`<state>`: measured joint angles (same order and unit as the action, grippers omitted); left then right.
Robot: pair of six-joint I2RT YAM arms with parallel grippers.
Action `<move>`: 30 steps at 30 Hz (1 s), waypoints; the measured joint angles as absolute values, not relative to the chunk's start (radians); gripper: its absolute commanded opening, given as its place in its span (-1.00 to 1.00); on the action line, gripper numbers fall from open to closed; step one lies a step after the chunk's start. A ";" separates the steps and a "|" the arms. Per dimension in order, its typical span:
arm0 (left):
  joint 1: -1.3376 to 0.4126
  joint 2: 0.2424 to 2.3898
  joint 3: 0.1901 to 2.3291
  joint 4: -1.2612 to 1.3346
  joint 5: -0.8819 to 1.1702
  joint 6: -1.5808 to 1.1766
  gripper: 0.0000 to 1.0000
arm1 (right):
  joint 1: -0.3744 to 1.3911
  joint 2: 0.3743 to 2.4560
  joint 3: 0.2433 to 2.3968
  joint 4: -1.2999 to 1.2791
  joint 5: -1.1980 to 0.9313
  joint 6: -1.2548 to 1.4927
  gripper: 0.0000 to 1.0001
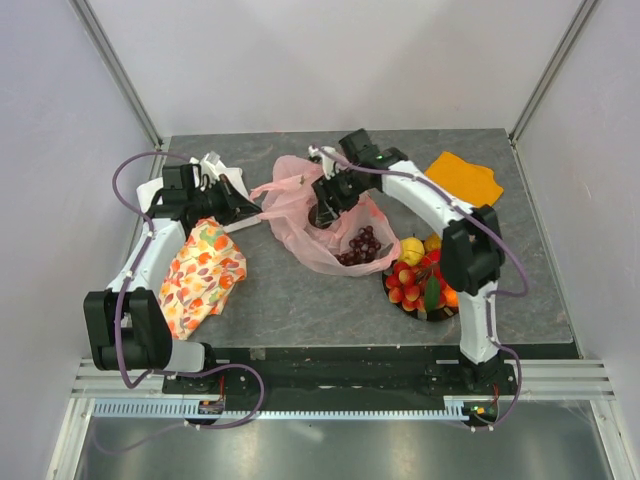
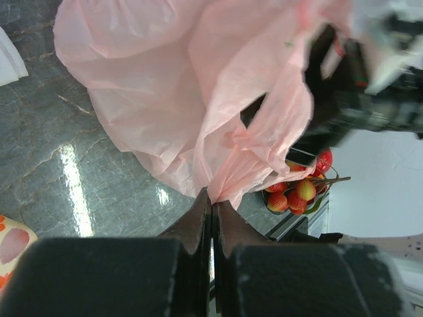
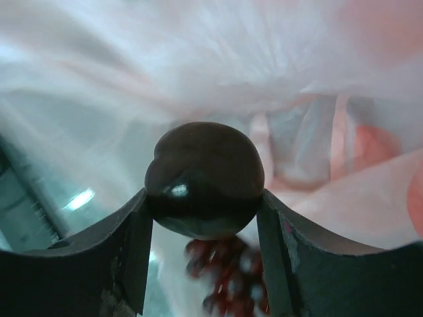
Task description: Take the fake fruits out of the plastic bag
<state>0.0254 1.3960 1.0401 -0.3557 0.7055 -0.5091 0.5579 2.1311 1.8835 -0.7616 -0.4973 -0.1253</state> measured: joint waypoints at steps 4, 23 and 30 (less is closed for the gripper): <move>0.028 1.405 1.045 -0.336 0.707 -0.514 -0.97 | 0.508 1.964 1.844 -0.823 -0.636 -0.199 -0.08; 0.026 1.496 1.111 -0.277 0.743 -0.565 -0.97 | 0.273 1.725 1.612 -1.282 -0.842 -0.645 -0.04; 0.026 1.525 1.174 -0.259 0.768 -0.588 -0.97 | 0.398 1.893 1.720 -1.333 -0.872 -0.641 0.00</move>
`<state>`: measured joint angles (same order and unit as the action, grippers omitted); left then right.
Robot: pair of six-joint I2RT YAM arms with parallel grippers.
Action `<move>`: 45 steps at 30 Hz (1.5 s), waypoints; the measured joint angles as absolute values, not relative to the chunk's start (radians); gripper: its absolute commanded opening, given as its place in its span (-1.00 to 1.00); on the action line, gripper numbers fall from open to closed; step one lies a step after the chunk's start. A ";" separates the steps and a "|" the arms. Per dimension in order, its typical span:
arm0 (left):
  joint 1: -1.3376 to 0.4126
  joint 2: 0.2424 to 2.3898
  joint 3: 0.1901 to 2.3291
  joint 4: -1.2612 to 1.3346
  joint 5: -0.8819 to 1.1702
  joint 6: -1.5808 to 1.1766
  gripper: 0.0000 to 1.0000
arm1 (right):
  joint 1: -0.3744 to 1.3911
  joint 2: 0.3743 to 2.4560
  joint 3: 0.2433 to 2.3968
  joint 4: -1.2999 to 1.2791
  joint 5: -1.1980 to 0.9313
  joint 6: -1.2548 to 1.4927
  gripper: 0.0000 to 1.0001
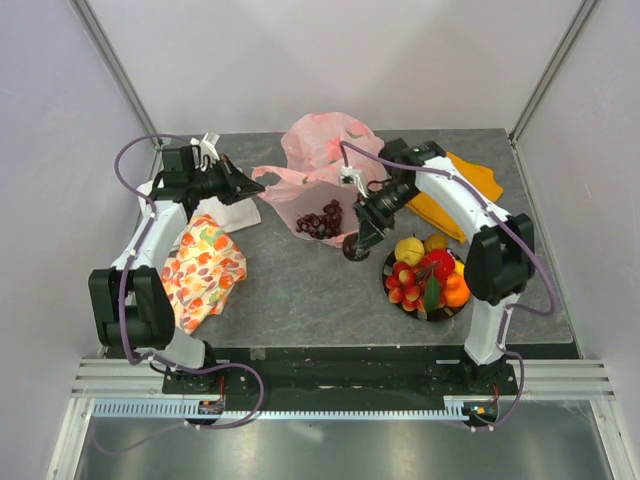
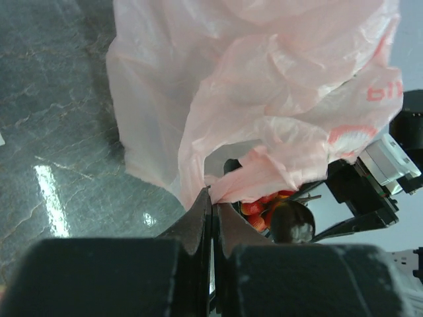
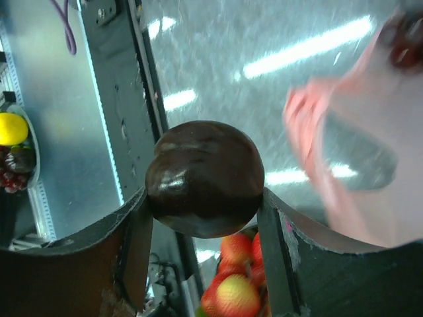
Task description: Take the fake fruits out of the plastic bag
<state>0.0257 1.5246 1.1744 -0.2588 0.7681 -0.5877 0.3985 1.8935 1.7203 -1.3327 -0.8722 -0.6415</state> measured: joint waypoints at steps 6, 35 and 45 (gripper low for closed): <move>0.026 1.499 1.196 -0.255 0.771 -0.602 -0.97 | 0.462 2.029 1.930 -1.322 -0.887 -0.633 -0.03; -0.010 1.576 1.266 -0.240 0.761 -0.666 -0.97 | -0.348 1.598 1.638 -1.300 -0.650 -0.844 -0.07; -0.048 1.578 1.266 -0.238 0.757 -0.664 -0.97 | -0.361 1.325 1.230 -1.351 -0.474 -1.201 0.01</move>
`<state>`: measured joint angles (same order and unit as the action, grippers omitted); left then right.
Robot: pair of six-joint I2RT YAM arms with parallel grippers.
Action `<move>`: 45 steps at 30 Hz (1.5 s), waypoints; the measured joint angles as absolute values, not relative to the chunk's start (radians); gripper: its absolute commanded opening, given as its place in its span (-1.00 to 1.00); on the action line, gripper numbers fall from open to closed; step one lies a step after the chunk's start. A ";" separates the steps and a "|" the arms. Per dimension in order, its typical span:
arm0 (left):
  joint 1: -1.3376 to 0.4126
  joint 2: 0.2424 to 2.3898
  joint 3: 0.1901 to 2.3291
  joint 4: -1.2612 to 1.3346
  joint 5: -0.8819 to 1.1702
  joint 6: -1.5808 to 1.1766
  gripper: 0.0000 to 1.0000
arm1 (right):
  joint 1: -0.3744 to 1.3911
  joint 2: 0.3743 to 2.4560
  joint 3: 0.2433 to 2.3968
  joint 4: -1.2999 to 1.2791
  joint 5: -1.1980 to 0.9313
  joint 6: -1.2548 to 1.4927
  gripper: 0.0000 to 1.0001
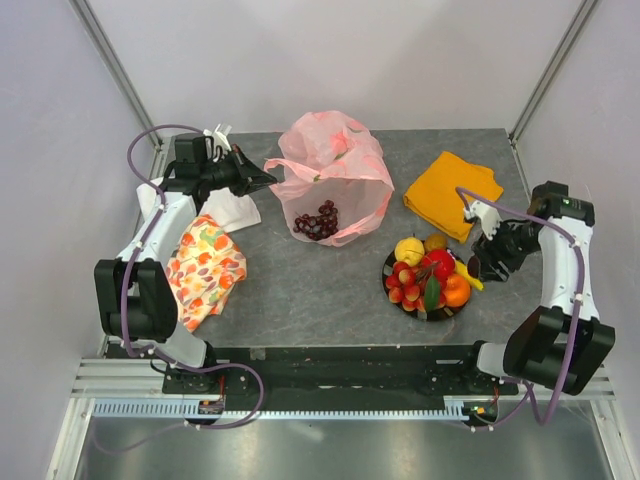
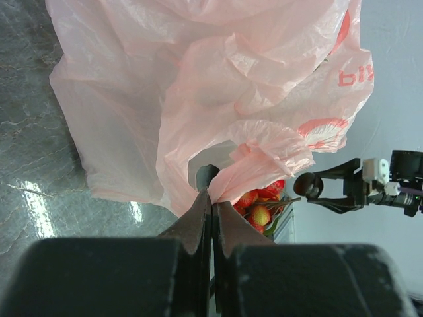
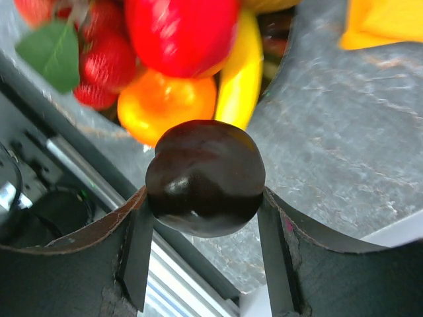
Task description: Take the fake fruits out of the plastic bag
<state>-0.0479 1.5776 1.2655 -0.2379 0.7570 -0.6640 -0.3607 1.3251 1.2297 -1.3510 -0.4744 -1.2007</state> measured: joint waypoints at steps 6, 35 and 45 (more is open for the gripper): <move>-0.048 1.578 1.266 -0.246 0.739 -0.651 -0.97 | -0.294 1.314 1.126 -1.349 -0.421 -1.308 0.04; -0.048 1.568 1.248 -0.261 0.731 -0.616 -0.97 | -0.074 1.342 1.095 -1.345 -0.412 -1.261 0.96; -0.048 1.568 1.248 -0.260 0.732 -0.616 -0.97 | -0.076 1.342 1.121 -1.348 -0.372 -1.234 0.96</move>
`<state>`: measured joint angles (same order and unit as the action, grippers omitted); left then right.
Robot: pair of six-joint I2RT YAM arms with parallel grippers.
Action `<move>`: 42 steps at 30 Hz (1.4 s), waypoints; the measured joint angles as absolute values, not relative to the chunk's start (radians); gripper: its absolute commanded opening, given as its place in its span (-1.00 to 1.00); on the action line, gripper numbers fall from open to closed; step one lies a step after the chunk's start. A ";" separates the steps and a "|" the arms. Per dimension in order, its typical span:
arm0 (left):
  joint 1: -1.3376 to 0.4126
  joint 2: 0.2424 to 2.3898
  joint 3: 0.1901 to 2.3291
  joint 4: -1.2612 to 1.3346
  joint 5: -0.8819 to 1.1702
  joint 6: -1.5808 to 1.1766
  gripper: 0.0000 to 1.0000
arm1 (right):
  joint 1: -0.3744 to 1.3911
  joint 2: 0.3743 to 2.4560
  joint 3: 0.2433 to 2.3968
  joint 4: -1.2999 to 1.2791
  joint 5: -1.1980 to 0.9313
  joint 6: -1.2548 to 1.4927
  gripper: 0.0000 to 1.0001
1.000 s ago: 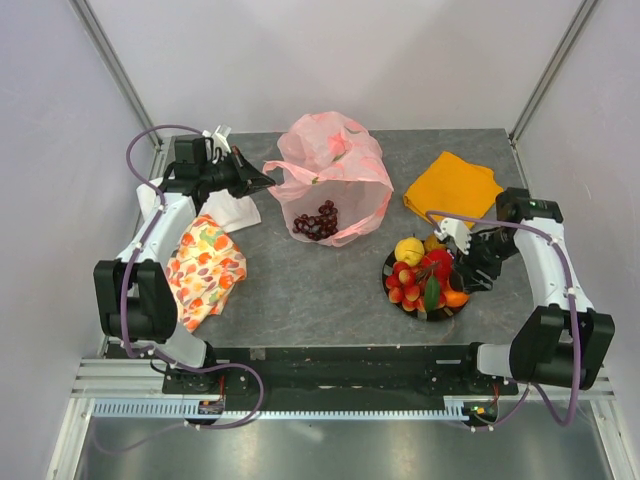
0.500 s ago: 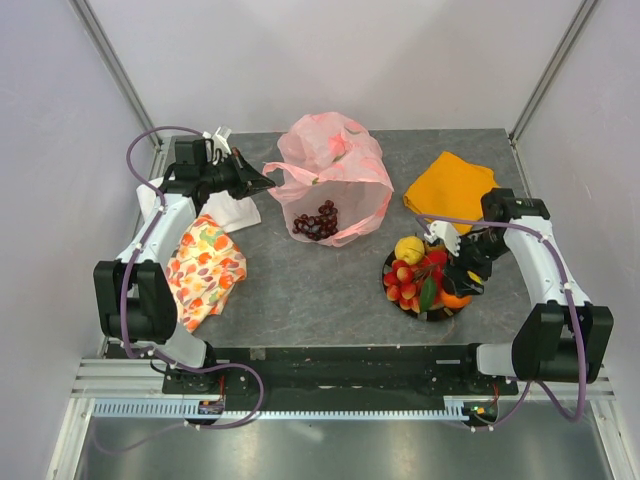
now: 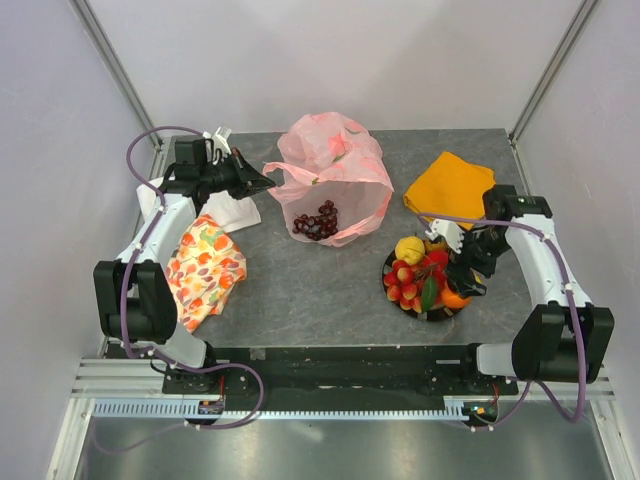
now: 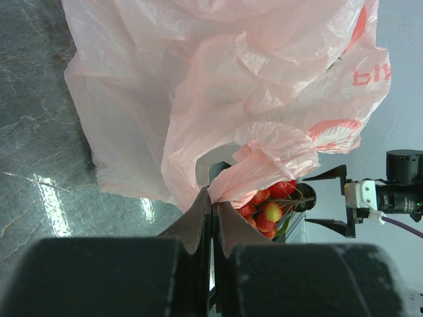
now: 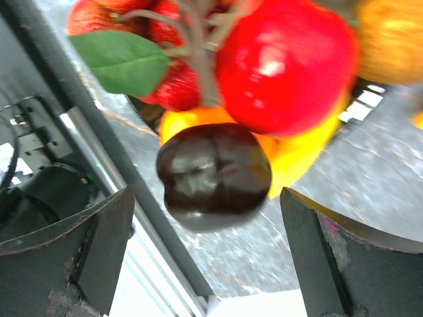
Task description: Take the fake fruits out of the plastic bag
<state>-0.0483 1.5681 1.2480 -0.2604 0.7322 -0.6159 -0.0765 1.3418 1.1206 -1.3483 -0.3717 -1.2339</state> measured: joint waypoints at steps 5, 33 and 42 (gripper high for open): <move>-0.048 1.568 1.248 -0.259 0.734 -0.616 -0.97 | -0.117 1.347 1.182 -1.348 -0.355 -1.231 0.96; -0.048 1.568 1.241 -0.313 0.733 -0.463 -0.97 | -0.455 1.840 1.529 -0.798 -0.418 -0.488 0.96; -0.031 1.568 1.254 -0.388 0.739 -0.346 -0.97 | -0.379 1.866 1.580 -0.558 -0.225 -0.199 0.96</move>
<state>-0.0307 1.5684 1.2545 -0.3878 0.7391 -0.3458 -0.3794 1.8664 1.5799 -0.5579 -0.2253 -0.1989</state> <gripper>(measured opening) 0.023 0.982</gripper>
